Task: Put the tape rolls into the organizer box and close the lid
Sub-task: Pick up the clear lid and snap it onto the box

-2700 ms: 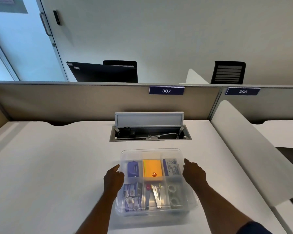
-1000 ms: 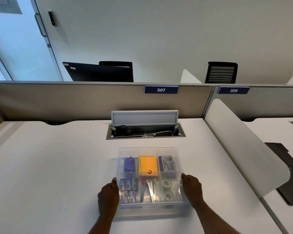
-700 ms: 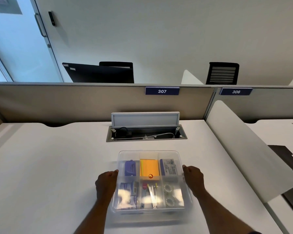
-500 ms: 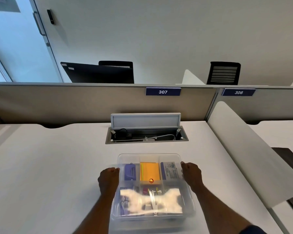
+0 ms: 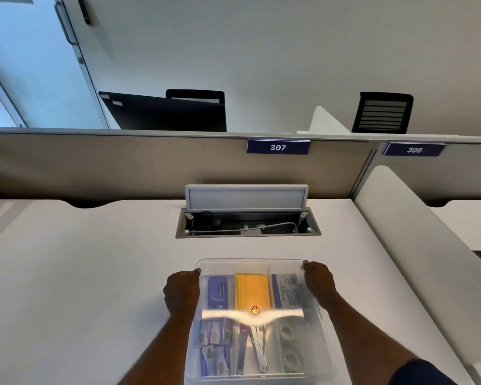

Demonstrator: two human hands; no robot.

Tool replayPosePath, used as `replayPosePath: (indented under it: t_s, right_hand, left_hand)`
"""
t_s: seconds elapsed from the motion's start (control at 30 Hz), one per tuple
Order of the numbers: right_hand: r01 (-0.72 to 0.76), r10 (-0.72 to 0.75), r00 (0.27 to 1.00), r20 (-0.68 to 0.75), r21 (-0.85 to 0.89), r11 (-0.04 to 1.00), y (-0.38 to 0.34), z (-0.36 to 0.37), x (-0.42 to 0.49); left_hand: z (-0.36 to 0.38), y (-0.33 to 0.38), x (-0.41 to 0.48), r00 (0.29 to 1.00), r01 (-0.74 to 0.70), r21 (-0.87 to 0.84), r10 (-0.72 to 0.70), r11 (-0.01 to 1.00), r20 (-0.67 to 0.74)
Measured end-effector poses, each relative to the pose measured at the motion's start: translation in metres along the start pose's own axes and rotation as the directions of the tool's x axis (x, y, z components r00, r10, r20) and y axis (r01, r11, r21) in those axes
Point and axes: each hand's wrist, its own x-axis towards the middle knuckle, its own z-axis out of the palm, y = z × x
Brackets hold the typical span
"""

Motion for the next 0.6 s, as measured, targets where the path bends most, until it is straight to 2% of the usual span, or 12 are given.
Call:
replayPosePath:
  t_s: [0.33, 0.6]
  right_hand:
    - [-0.037, 0.043, 0.998, -0.035, 0.149, 0.988, 0.003, 0.011, 0.003]
    - [-0.047, 0.061, 0.995, -0.079, 0.165, 0.985, 0.003, 0.011, 0.001]
  left_hand:
    - [0.003, 0.002, 0.009, 0.998, 0.067, 0.017, -0.067, 0.998, -0.004]
    - [0.006, -0.001, 0.006, 1.0, 0.007, 0.014, -0.006, 1.0, -0.009]
